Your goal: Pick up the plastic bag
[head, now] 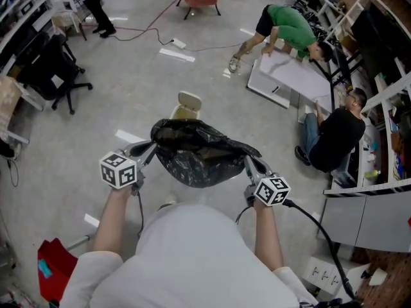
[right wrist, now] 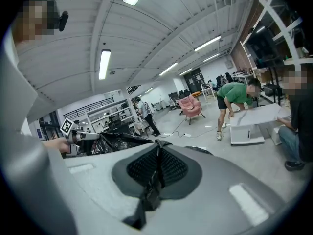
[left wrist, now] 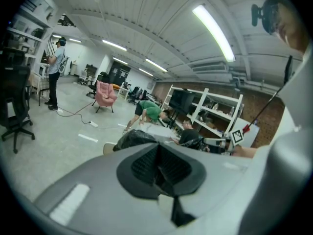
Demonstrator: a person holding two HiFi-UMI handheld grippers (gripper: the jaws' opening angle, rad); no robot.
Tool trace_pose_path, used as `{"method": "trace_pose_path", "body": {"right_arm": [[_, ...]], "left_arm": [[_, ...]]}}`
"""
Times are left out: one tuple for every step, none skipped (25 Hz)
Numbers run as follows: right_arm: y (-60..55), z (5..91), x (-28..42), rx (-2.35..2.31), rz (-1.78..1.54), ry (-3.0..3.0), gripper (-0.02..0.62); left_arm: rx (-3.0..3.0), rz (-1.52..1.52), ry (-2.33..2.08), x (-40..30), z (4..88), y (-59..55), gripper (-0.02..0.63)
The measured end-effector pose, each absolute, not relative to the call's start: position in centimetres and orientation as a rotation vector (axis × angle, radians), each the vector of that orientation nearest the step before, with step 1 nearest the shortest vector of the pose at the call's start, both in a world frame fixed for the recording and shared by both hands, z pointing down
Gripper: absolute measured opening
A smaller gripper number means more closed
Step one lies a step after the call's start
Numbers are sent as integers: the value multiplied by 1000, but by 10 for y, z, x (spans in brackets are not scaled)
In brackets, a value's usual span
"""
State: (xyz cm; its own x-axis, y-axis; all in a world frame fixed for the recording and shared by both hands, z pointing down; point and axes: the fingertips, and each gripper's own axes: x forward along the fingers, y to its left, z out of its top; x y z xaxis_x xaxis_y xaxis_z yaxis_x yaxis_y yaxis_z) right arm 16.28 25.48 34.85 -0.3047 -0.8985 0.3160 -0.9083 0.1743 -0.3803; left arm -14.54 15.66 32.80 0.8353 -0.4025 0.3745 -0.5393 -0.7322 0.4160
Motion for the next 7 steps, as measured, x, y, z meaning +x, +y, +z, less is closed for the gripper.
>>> {"method": "trace_pose_path", "body": {"right_arm": [[255, 349, 163, 1842, 798, -2392, 2], [255, 349, 163, 1842, 797, -2392, 2], [255, 349, 163, 1842, 796, -2392, 2], [255, 349, 163, 1841, 795, -2392, 2], [255, 348, 163, 1841, 794, -2393, 2], [255, 348, 162, 1840, 793, -2393, 2], [255, 348, 162, 1840, 792, -2394, 2]], "left_arm": [[2494, 352, -692, -145, 328, 157, 6], [2494, 351, -692, -145, 328, 157, 6], [2494, 349, -691, -145, 328, 157, 6], [2494, 349, -692, -145, 328, 157, 6], [2493, 349, -693, -146, 328, 157, 6], [2493, 349, -694, -146, 328, 158, 6], [2492, 350, -696, -147, 328, 158, 6]]}}
